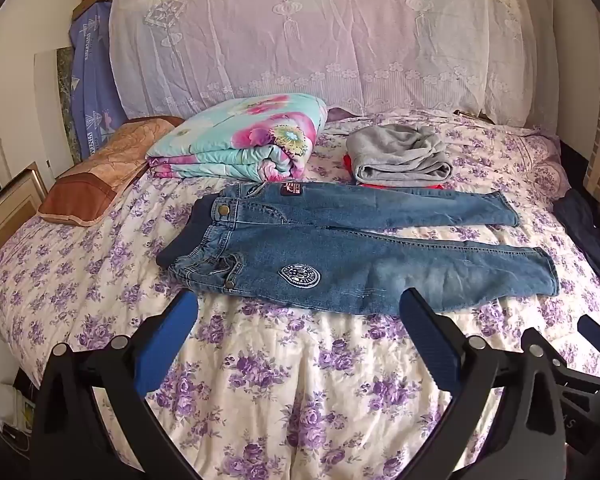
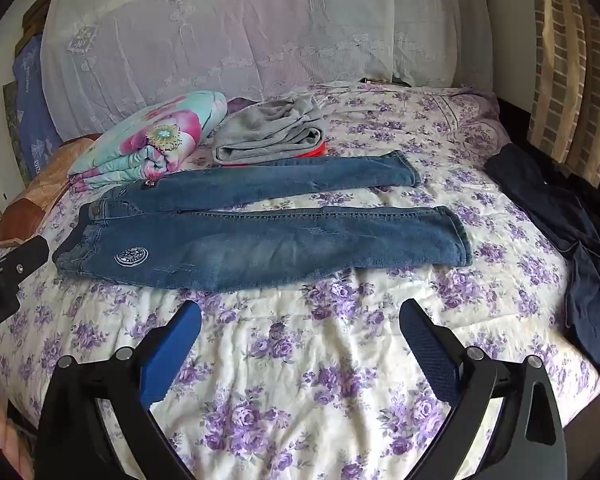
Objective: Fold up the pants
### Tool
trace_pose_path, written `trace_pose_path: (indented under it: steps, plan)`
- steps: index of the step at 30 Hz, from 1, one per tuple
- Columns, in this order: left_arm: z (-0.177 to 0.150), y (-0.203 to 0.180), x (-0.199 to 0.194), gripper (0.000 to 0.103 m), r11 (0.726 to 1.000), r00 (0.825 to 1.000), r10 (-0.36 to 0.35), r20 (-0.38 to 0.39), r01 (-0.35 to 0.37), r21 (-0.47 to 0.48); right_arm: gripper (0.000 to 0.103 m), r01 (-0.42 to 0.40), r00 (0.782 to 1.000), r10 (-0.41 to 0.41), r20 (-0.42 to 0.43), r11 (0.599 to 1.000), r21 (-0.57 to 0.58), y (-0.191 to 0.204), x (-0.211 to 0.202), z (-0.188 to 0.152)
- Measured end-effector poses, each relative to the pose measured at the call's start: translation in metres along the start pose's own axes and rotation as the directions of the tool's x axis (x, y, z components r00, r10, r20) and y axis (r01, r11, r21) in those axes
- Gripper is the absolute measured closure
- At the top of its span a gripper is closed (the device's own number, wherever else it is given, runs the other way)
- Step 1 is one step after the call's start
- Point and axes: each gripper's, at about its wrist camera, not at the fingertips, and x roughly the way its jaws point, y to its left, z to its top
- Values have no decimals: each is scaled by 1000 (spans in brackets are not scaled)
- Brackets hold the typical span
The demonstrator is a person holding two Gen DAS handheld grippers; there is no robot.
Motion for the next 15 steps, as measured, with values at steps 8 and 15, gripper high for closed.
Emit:
trace_pose_path:
  steps: [8,15]
  plan:
    - [0,-1,-2,5,1000,1000,-4,-7,4,1,3,0,1000,0,0,1000,-3,1,-1,0]
    - [0,-1,2,5,1000,1000,-5,-8,5,-4,3,-2,1000,2,-3,1000,-1,5,1,-2]
